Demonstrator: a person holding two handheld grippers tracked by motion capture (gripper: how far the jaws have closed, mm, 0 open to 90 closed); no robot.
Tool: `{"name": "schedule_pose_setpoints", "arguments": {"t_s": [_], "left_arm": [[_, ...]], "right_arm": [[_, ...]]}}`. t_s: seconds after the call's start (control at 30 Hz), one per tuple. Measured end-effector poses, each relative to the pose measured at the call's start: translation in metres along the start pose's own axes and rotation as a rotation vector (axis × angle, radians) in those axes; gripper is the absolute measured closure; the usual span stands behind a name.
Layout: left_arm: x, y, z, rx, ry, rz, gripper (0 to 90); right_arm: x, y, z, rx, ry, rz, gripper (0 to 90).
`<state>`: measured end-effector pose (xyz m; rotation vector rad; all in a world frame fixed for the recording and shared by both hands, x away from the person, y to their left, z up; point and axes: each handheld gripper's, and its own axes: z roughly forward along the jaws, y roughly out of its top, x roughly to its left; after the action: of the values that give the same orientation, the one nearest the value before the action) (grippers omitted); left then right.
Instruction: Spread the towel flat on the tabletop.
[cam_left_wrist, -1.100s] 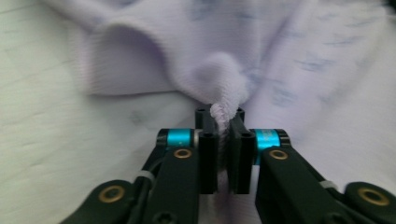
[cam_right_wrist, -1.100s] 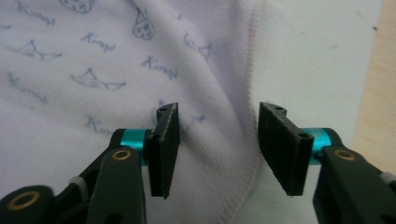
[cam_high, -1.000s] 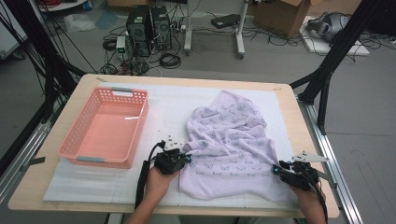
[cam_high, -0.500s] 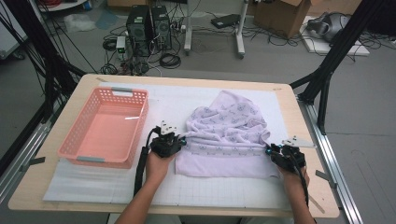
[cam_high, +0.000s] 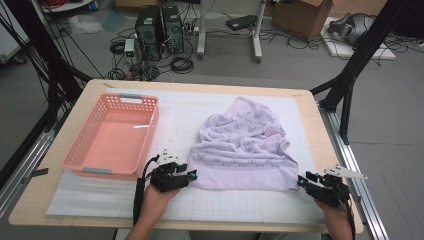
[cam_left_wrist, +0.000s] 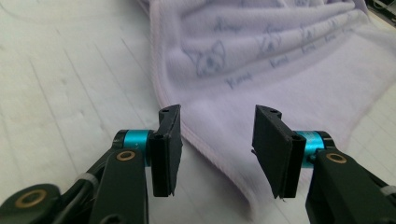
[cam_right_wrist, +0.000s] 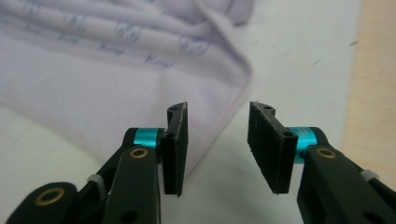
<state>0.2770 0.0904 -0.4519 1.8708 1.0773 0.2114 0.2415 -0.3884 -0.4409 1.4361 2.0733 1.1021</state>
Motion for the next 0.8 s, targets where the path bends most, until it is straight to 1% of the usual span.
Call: {"name": "schedule_pose_setpoints", "arguments": {"t_s": [0.03, 0.07, 0.1, 0.13, 0.17, 0.2, 0.23, 0.27, 0.3, 0.33, 0.37, 0.4, 0.5, 0.57, 0.63, 0.73, 0.77, 0.8], "left_arm": [[-0.002, -0.002, 0.001, 0.015, -0.01, -0.002, 53.3], [-0.002, -0.002, 0.001, 0.015, -0.01, -0.002, 53.6], [-0.009, -0.004, 0.001, 0.021, 0.006, 0.029, 55.9], [-0.012, -0.005, 0.001, 0.025, 0.023, 0.04, 63.5], [-0.015, -0.006, 0.001, 0.031, 0.053, 0.057, 69.9], [-0.017, -0.006, 0.001, 0.039, 0.064, 0.073, 81.3], [-0.018, -0.007, 0.0, 0.039, 0.065, 0.063, 85.1], [-0.019, -0.008, -0.002, 0.045, 0.069, 0.06, 86.1], [-0.02, -0.009, -0.004, 0.047, 0.071, 0.055, 86.4], [-0.021, -0.011, -0.008, 0.05, 0.068, 0.055, 86.5], [-0.021, -0.014, -0.012, 0.055, 0.064, 0.057, 86.5], [-0.021, -0.017, -0.017, 0.055, 0.061, 0.052, 86.5], [-0.02, -0.028, -0.032, 0.043, 0.042, 0.034, 86.5], [-0.02, -0.035, -0.041, 0.034, 0.028, 0.033, 86.5], [-0.023, -0.041, -0.047, 0.037, 0.02, 0.031, 86.4], [-0.028, -0.047, -0.055, 0.033, 0.006, 0.04, 86.4], [-0.03, -0.049, -0.058, 0.031, -0.004, 0.046, 86.4], [-0.032, -0.051, -0.061, 0.032, -0.01, 0.058, 86.4]], "right_arm": [[0.003, -0.002, 0.001, 0.015, 0.011, -0.011, 55.9], [0.007, -0.003, 0.003, 0.033, 0.017, -0.024, 55.7], [0.01, -0.005, 0.005, 0.049, 0.017, -0.042, 55.8], [0.013, -0.006, 0.007, 0.062, 0.001, -0.063, 55.9], [0.015, -0.007, 0.007, 0.058, -0.019, -0.079, 56.7], [0.016, -0.007, 0.006, 0.061, -0.026, -0.081, 59.0], [0.016, -0.007, 0.005, 0.064, -0.035, -0.082, 65.4], [0.017, -0.007, 0.004, 0.07, -0.027, -0.084, 77.5], [0.017, -0.008, 0.002, 0.075, -0.005, -0.084, 83.4], [0.018, -0.009, -0.001, 0.08, -0.006, -0.105, 85.9], [0.019, -0.01, -0.003, 0.086, -0.01, -0.12, 86.5], [0.019, -0.011, -0.005, 0.088, -0.006, -0.12, 86.8], [0.019, -0.017, -0.014, 0.098, 0.019, -0.107, 87.2], [0.021, -0.021, -0.02, 0.1, 0.036, -0.117, 87.2], [0.024, -0.025, -0.027, 0.104, 0.05, -0.124, 87.2], [0.028, -0.032, -0.036, 0.099, 0.068, -0.124, 87.3], [0.03, -0.035, -0.039, 0.102, 0.077, -0.118, 87.3], [0.03, -0.037, -0.043, 0.1, 0.082, -0.121, 87.4]]}}
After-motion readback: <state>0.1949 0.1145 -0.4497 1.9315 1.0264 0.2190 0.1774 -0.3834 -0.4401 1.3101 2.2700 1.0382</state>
